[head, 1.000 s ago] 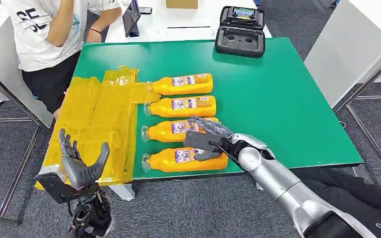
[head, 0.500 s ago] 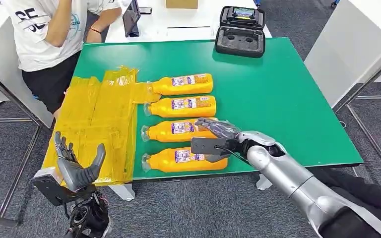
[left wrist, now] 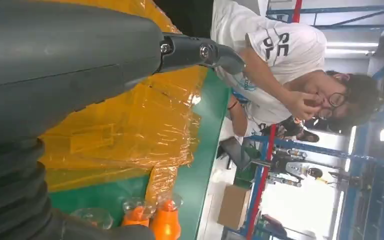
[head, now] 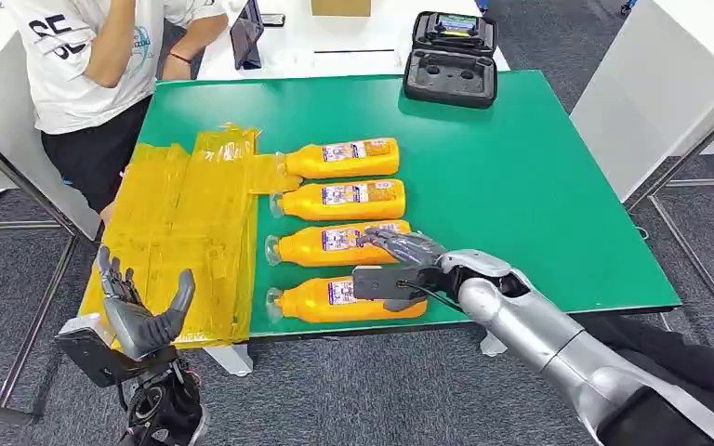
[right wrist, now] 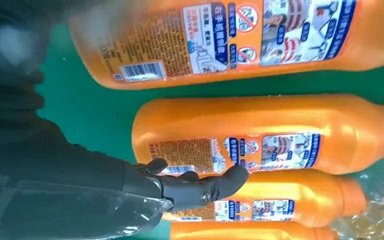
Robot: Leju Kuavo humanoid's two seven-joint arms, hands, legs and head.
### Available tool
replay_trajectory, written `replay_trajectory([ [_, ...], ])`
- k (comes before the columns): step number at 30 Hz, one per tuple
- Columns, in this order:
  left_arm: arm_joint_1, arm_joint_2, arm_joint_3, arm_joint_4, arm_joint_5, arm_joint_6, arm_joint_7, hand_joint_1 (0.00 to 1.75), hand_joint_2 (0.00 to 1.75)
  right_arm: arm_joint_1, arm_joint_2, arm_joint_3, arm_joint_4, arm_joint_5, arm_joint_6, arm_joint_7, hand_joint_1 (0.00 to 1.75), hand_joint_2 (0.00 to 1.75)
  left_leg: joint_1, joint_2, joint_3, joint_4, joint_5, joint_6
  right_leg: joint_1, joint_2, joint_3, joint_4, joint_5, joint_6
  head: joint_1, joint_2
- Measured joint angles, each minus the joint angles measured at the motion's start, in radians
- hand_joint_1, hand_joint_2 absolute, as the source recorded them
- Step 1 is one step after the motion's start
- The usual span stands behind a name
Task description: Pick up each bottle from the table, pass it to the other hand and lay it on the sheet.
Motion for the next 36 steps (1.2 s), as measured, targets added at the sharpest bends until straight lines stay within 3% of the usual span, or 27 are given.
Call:
replay_trajectory([
  [36, -0.009, 0.0, 0.001, 0.023, 0.004, -0.018, 0.0, 0.0, 1.75, 0.047, -0.039, 0.069, 0.005, 0.0, -0.022, -0.003, 0.0, 1.75, 0.0, 0.0, 0.0, 0.0, 0.0, 0.0, 0.0, 0.0, 0.0, 0.0, 0.0, 0.0, 0.0, 0.0],
])
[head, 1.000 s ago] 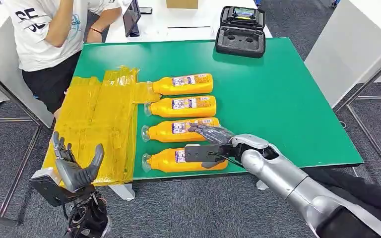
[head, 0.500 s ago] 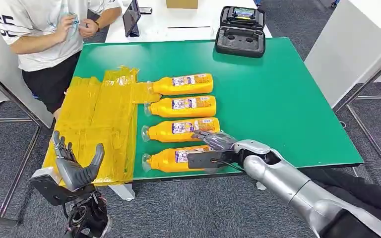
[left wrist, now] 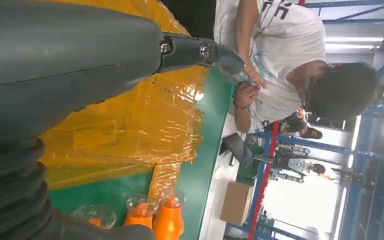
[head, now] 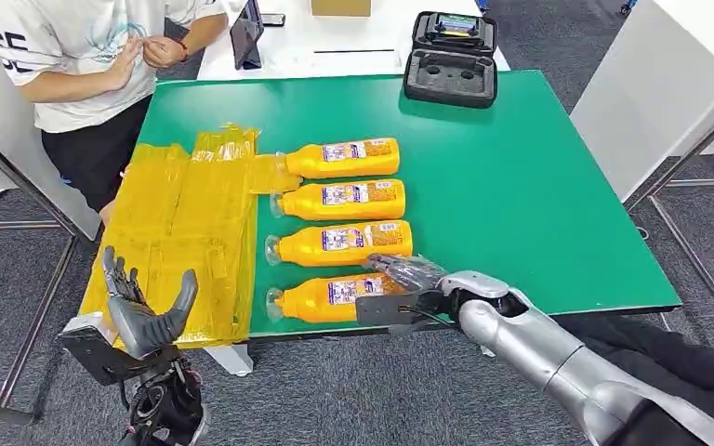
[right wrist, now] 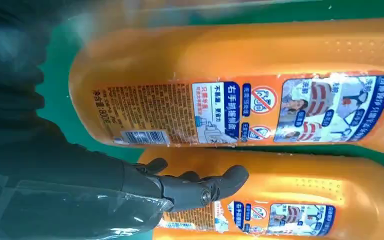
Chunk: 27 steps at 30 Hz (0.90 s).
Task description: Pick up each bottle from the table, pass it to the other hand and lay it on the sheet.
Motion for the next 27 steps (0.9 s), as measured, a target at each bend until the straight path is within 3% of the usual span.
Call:
replay_trajectory([
  [27, -0.004, 0.0, 0.014, 0.022, 0.022, 0.005, 0.0, 0.0, 1.75, 0.003, -0.003, 0.01, 0.044, -0.001, 0.035, 0.015, 0.0, 1.75, 0.0, 0.0, 0.0, 0.0, 0.0, 0.0, 0.0, 0.0, 0.0, 0.0, 0.0, 0.0, 0.0, 0.0],
])
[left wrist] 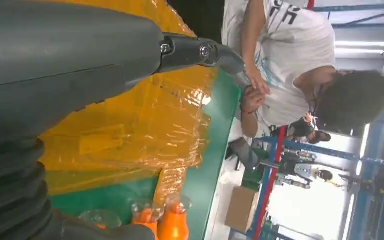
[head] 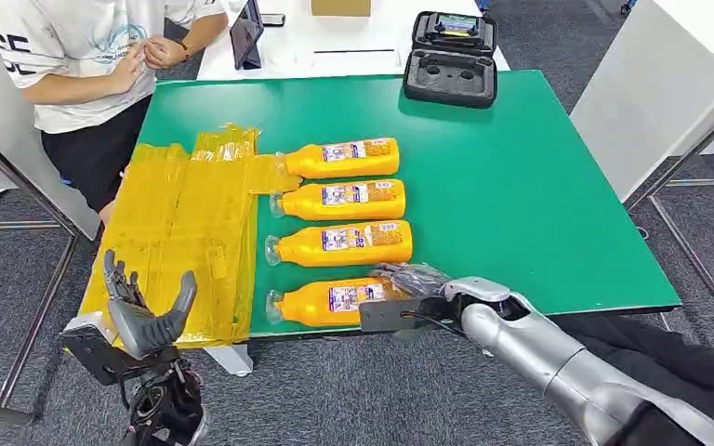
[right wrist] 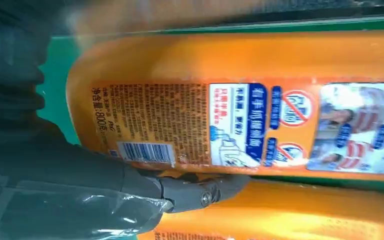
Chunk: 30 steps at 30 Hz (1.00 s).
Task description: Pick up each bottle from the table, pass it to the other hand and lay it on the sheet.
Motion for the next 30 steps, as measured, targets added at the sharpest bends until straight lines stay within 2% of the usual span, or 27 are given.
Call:
replay_trajectory([
  [5, 0.002, 0.0, 0.006, 0.0, 0.001, -0.001, 0.0, 0.0, 1.75, -0.024, 0.01, 0.007, 0.049, 0.004, 0.021, -0.002, 0.1, 1.75, 0.0, 0.0, 0.0, 0.0, 0.0, 0.0, 0.0, 0.0, 0.0, 0.0, 0.0, 0.0, 0.0, 0.0],
  [6, 0.002, -0.001, 0.006, 0.0, 0.003, -0.003, 0.0, 0.0, 1.75, -0.029, 0.013, 0.009, 0.059, 0.004, 0.026, -0.003, 0.16, 1.75, 0.0, 0.0, 0.0, 0.0, 0.0, 0.0, 0.0, 0.0, 0.0, 0.0, 0.0, 0.0, 0.0, 0.0],
  [7, 0.002, -0.001, 0.007, 0.0, 0.006, -0.006, 0.0, 0.0, 1.75, -0.035, 0.016, 0.011, 0.068, 0.004, 0.029, -0.005, 0.3, 1.75, 0.0, 0.0, 0.0, 0.0, 0.0, 0.0, 0.0, 0.0, 0.0, 0.0, 0.0, 0.0, 0.0, 0.0],
  [8, 0.002, -0.001, 0.007, 0.001, 0.007, -0.008, 0.0, 0.0, 1.75, -0.039, 0.018, 0.013, 0.078, 0.004, 0.035, -0.007, 1.36, 1.75, 0.0, 0.0, 0.0, 0.0, 0.0, 0.0, 0.0, 0.0, 0.0, 0.0, 0.0, 0.0, 0.0, 0.0],
  [9, 0.002, -0.001, 0.008, 0.003, 0.008, -0.008, 0.0, 0.0, 1.75, -0.044, 0.02, 0.015, 0.086, 0.004, 0.038, -0.009, 1.64, 1.75, 0.0, 0.0, 0.0, 0.0, 0.0, 0.0, 0.0, 0.0, 0.0, 0.0, 0.0, 0.0, 0.0, 0.0],
  [12, 0.002, -0.002, 0.01, 0.006, 0.009, -0.009, 0.0, 0.0, 1.75, -0.057, 0.028, 0.021, 0.116, 0.011, 0.042, -0.013, 1.75, 1.75, 0.0, 0.0, 0.0, 0.0, 0.0, 0.0, 0.0, 0.0, 0.0, 0.0, 0.0, 0.0, 0.0, 0.0],
  [30, 0.02, -0.017, 0.012, 0.008, 0.011, -0.01, 0.0, 0.0, 1.75, -0.097, 0.076, 0.05, 0.233, 0.024, 0.016, -0.043, 1.75, 1.75, 0.0, 0.0, 0.002, 0.0, 0.0, 0.0, 0.0, 0.0, 0.001, 0.0, 0.0, 0.0, 0.0, 0.0],
])
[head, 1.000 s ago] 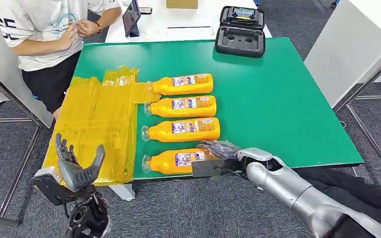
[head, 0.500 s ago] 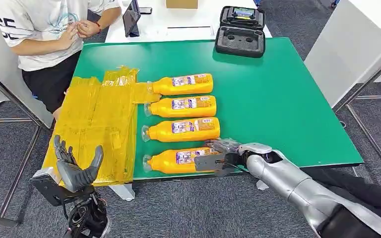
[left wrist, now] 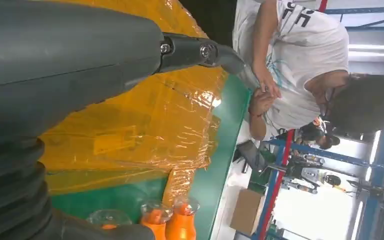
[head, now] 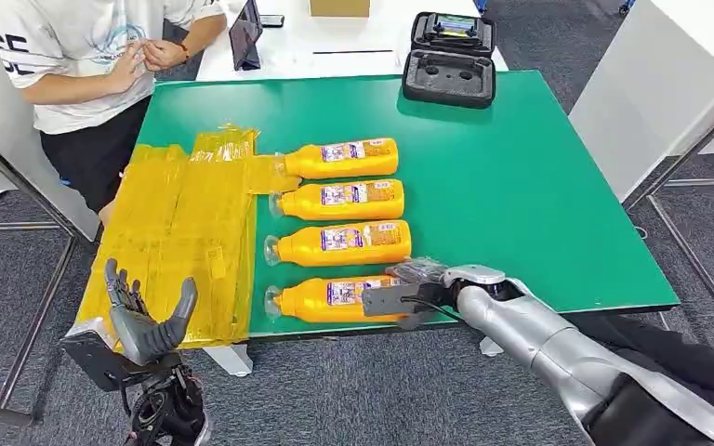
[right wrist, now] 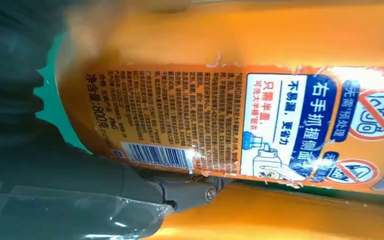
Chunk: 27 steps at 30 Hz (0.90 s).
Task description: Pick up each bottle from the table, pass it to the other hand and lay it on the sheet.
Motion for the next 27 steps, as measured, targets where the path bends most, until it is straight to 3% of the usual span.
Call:
replay_trajectory([
  [11, 0.004, 0.0, 0.0, 0.0, 0.0, -0.001, 0.0, 0.0, 1.75, -0.001, 0.006, 0.0, 0.018, -0.032, -0.035, -0.043, 1.75, 1.75, 0.0, 0.0, 0.001, 0.0, 0.0, 0.0, 0.0, 0.0, 0.001, 0.0, 0.0, 0.0, 0.0, 0.0],
  [15, 0.023, -0.001, 0.008, -0.021, -0.002, -0.006, 0.0, 0.0, 1.75, 0.021, 0.009, -0.042, 0.0, -0.105, -0.151, -0.151, 1.75, 1.75, 0.0, 0.0, 0.001, 0.0, 0.0, 0.0, 0.0, 0.0, 0.001, 0.0, 0.0, 0.0, 0.0, 0.0],
  [22, 0.079, -0.006, 0.035, -0.117, 0.038, -0.102, 0.0, 0.0, 1.75, 0.165, 0.037, -0.24, -0.159, -0.161, -0.368, -0.342, 1.75, 1.75, 0.0, -0.001, -0.001, 0.0, -0.001, 0.0, 0.0, -0.001, 0.0, 0.0, -0.002, 0.001, 0.0, 0.0],
  [27, 0.088, -0.009, 0.035, -0.158, 0.084, -0.169, 0.0, 0.0, 1.75, 0.283, 0.098, -0.369, -0.249, -0.185, -0.375, -0.487, 1.75, 1.75, 0.0, -0.001, -0.001, 0.0, -0.001, 0.001, 0.0, -0.001, 0.0, 0.0, -0.002, 0.001, 0.0, 0.0],
])
